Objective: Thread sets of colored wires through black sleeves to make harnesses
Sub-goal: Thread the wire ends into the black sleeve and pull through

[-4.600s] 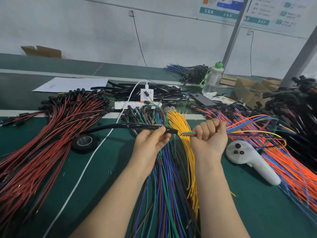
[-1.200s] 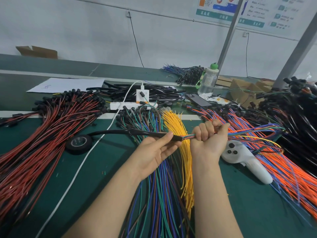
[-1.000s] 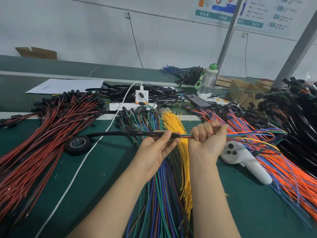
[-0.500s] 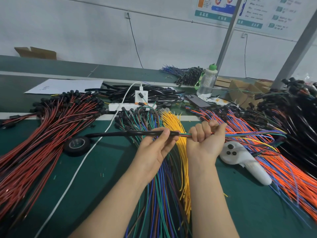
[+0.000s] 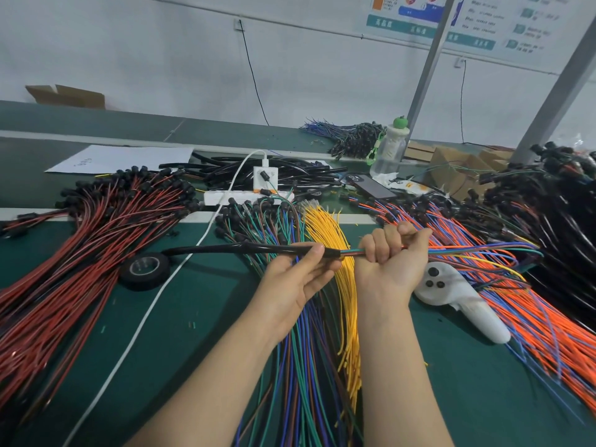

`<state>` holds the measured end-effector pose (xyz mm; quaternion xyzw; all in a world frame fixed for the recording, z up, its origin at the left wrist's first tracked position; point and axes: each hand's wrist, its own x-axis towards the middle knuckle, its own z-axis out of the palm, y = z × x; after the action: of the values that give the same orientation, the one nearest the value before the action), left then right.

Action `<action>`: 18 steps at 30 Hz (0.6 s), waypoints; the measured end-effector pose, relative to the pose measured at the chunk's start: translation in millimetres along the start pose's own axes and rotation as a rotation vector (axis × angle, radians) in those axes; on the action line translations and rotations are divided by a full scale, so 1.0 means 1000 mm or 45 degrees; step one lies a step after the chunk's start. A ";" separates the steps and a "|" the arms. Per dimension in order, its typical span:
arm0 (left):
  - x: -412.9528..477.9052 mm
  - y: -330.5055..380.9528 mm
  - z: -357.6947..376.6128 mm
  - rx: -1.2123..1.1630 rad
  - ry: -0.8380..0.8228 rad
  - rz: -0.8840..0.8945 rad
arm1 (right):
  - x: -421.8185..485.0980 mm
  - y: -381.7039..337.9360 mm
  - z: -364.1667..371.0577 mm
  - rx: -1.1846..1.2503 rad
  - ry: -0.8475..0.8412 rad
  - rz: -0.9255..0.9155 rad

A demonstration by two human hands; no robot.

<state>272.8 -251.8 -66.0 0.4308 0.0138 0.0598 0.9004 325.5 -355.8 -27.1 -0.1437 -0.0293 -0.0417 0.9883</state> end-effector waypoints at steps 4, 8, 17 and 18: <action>0.000 0.000 0.002 -0.013 0.052 0.020 | -0.001 0.001 0.001 -0.024 -0.008 0.011; 0.000 0.001 0.003 -0.081 0.057 0.017 | 0.000 0.003 -0.001 0.008 -0.012 0.036; 0.000 -0.001 0.004 -0.110 0.051 0.062 | 0.000 0.007 -0.002 0.035 -0.004 0.074; 0.000 -0.001 0.004 -0.100 0.068 0.075 | -0.001 0.008 -0.002 0.037 -0.006 0.075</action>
<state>273.5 -255.3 -64.6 0.3935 0.0227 0.0982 0.9138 325.7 -349.0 -31.2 -0.1301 -0.0280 -0.0120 0.9910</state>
